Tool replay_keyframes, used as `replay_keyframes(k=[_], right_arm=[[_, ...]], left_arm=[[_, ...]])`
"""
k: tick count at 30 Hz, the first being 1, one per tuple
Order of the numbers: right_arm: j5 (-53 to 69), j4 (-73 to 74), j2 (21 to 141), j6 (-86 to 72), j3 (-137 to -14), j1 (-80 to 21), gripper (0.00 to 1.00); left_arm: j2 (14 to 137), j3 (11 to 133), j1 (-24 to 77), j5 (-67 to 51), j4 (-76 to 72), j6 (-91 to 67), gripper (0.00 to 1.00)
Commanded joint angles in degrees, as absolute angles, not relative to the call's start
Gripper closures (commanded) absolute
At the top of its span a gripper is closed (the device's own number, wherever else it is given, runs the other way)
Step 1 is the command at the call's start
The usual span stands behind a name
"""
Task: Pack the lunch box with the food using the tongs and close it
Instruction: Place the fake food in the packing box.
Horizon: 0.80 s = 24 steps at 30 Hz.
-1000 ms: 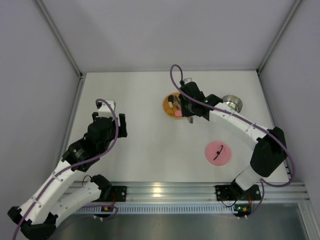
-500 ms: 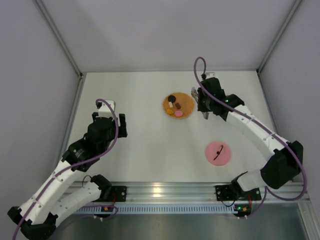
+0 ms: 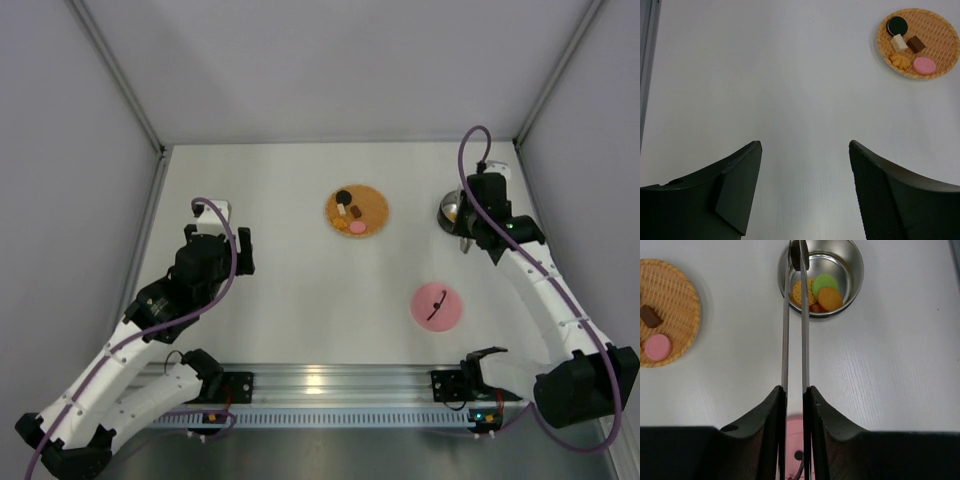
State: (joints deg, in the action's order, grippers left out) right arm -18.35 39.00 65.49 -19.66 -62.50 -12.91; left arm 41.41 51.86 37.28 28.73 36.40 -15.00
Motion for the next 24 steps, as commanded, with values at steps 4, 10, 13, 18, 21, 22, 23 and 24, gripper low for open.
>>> replay_keyframes(k=[4, 10, 13, 18, 21, 22, 23, 24], right_arm=[[-18.54, 38.41, 64.77, -18.37, -61.00, -10.28, 0.78], [-18.46, 38.32, 65.04, -18.28, -60.82, -9.93, 0.67], [-18.46, 38.41, 64.69, -18.19, -60.82, -9.93, 0.62], [-18.37, 38.76, 64.42, -18.11, -61.26, -9.93, 0.58], [-15.57, 38.67, 64.07, -18.11, -62.14, -10.11, 0.60], [-14.60, 38.67, 64.07, -18.19, -62.83, -10.37, 0.60], [-14.42, 38.67, 64.16, -18.45, -63.36, -11.76, 0.60], [-14.50, 38.76, 64.51, -18.54, -63.89, -12.82, 0.60]], left_arm=[[41.31, 51.33, 37.26, 28.48, 34.45, -14.50, 0.24], [41.31, 51.33, 37.18, 28.65, 34.54, -14.59, 0.24], [41.31, 51.33, 37.18, 28.65, 34.45, -14.59, 0.24], [41.31, 51.33, 37.18, 28.56, 34.45, -14.59, 0.24], [41.31, 51.33, 37.26, 28.56, 34.45, -14.59, 0.24], [41.40, 51.33, 37.18, 28.56, 34.54, -14.59, 0.24], [41.40, 51.33, 37.26, 28.56, 34.54, -14.59, 0.24], [41.40, 51.33, 37.18, 28.56, 34.45, -14.59, 0.24]])
